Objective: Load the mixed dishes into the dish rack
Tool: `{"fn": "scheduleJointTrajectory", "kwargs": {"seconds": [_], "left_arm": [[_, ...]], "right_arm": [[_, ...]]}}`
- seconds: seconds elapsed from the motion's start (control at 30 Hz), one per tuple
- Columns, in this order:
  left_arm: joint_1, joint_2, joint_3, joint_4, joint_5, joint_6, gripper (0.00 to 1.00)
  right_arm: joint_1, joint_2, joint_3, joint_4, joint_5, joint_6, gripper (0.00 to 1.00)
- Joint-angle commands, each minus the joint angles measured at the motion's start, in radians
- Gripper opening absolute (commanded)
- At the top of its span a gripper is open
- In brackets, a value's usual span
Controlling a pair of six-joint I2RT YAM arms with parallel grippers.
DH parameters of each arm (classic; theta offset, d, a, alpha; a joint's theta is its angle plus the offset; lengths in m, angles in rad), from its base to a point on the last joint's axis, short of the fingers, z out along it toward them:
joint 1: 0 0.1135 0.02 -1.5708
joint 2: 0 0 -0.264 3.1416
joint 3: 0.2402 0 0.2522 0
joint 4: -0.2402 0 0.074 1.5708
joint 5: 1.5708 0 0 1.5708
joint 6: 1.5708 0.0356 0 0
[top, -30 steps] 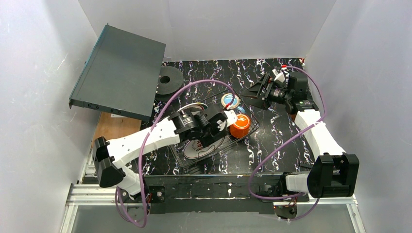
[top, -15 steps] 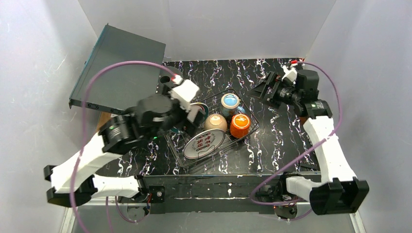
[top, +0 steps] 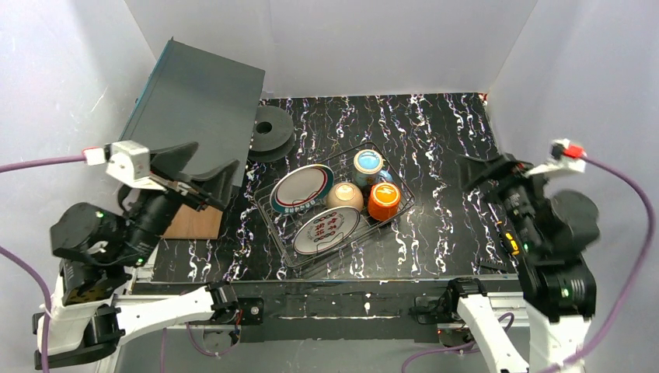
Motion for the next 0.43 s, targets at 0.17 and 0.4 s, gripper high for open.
{"fn": "scheduleJointTrajectory", "kwargs": {"seconds": [0.17,0.4], "left_arm": [[0.001,-0.069,0.006,0.054,-0.049,0.024,0.98],[0.001,-0.106,-0.045,0.081,-0.045,0.003,0.98]], "right_arm": [[0.001,-0.194,0.013,0.069,0.318,0.008,0.98],[0.0,-0.098,0.129,-0.11,0.492,0.064,0.98]]}}
